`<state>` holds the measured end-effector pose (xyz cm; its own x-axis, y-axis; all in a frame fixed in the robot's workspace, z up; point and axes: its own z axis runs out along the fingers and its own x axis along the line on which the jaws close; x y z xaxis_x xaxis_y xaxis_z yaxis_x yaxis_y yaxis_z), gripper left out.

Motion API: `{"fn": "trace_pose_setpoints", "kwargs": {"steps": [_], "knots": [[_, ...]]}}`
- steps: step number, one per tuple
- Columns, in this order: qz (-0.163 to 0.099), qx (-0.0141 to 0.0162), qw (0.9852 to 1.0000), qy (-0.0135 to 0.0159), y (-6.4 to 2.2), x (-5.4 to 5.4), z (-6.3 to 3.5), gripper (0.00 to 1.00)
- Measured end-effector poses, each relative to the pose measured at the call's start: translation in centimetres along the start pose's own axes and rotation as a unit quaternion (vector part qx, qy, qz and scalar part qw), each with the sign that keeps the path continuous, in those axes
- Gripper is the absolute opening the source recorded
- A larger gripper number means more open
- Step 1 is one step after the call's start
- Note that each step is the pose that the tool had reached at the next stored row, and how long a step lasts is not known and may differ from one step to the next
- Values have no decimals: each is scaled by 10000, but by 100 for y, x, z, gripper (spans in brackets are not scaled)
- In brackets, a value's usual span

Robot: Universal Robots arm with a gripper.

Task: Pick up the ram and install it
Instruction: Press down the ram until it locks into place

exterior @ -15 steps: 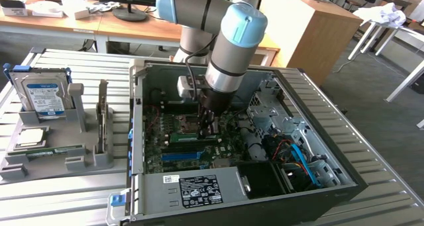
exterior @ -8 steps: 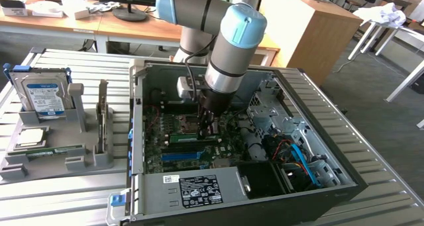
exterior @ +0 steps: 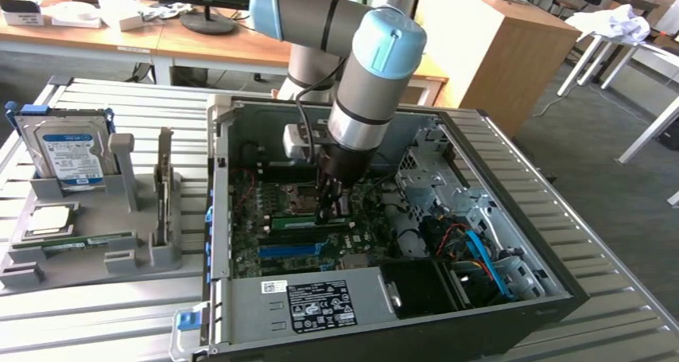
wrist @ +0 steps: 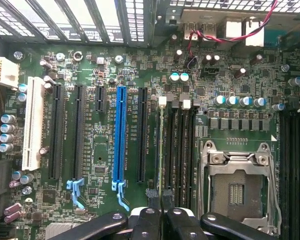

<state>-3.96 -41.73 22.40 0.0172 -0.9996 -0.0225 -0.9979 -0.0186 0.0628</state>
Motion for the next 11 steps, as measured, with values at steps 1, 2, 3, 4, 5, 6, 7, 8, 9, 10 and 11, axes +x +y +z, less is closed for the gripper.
{"fn": "trace_pose_setpoints", "kwargs": {"steps": [1,2,3,4,5,6,7,8,9,10,11], "knots": [[0,0,10000,0,0,0,3,12],[0,-1,10000,0,0,0,6,12],[0,-1,10000,0,0,0,10,12],[0,-1,10000,0,-1,0,12,12],[0,0,10000,0,-1,0,12,12],[0,0,10000,0,-1,0,13,12],[0,0,10000,0,-1,0,13,12],[0,1,10000,0,-1,0,13,12],[0,2,10000,-1,-1,0,13,12],[-1,4,10000,-2,-1,0,13,12],[-1,4,10000,-2,-1,0,13,12]]}}
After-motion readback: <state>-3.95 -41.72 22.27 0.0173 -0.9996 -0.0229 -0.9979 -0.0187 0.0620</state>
